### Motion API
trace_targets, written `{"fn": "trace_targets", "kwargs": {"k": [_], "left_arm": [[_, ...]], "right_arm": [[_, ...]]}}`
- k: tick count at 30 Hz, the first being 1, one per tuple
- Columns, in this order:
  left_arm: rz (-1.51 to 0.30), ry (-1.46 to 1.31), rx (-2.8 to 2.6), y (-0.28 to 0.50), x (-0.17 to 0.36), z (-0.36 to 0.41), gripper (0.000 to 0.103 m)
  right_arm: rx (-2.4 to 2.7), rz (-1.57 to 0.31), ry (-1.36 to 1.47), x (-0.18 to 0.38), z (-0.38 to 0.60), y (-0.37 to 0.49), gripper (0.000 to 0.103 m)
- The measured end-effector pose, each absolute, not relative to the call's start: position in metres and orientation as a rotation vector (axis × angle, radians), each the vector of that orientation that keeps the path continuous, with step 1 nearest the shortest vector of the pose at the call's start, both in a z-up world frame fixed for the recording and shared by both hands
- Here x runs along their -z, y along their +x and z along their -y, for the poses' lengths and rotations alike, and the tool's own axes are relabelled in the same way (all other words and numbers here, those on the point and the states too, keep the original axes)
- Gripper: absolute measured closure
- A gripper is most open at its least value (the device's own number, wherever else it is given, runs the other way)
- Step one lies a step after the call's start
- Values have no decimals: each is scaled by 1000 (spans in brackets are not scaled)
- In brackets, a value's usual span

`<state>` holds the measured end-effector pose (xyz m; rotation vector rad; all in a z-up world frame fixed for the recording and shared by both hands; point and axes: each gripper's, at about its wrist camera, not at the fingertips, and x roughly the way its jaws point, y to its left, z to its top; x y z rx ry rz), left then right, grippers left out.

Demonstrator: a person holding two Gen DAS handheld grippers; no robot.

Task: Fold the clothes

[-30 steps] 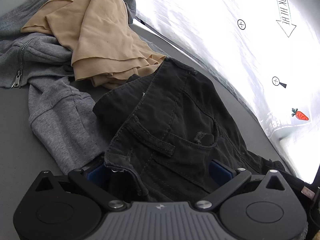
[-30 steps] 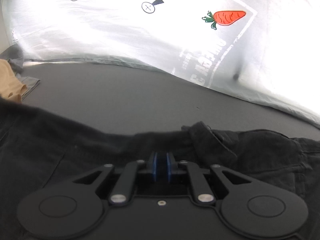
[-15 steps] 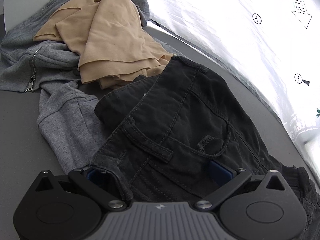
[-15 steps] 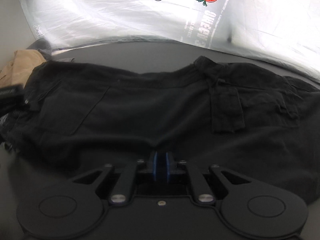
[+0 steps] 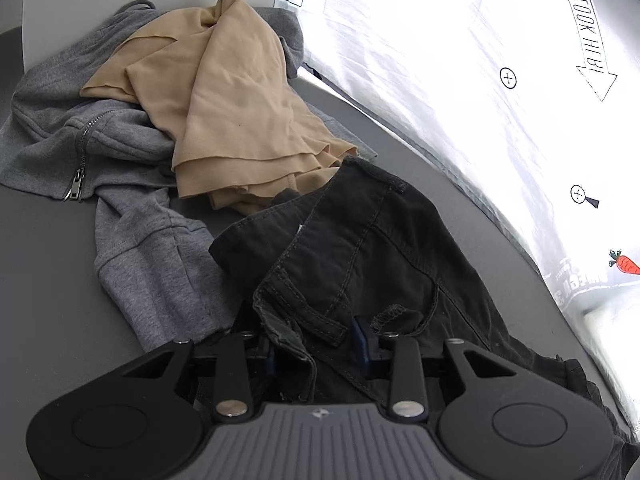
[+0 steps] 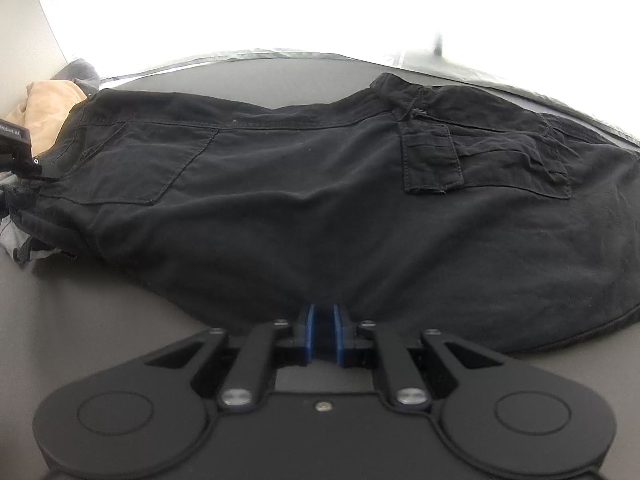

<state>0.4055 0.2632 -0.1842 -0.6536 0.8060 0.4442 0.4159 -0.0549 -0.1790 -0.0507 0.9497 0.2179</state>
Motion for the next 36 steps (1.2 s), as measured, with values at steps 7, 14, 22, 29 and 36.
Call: {"fn": "trace_targets", "kwargs": {"k": [7, 14, 22, 29, 36], "left_arm": [[-658, -524, -319, 406, 131, -228, 74], [-500, -293, -1, 440, 50, -106, 93], [-738, 176, 575, 498, 85, 157, 37], [-680, 113, 823, 422, 64, 146, 6], [-693, 77, 282, 453, 78, 18, 2]], "right_arm": [[-200, -953, -14, 175, 67, 415, 92], [-113, -915, 85, 160, 107, 411, 91], [97, -852, 301, 159, 199, 391, 84], [204, -836, 350, 164, 245, 378, 66], [52, -748, 520, 161, 259, 405, 51]]}}
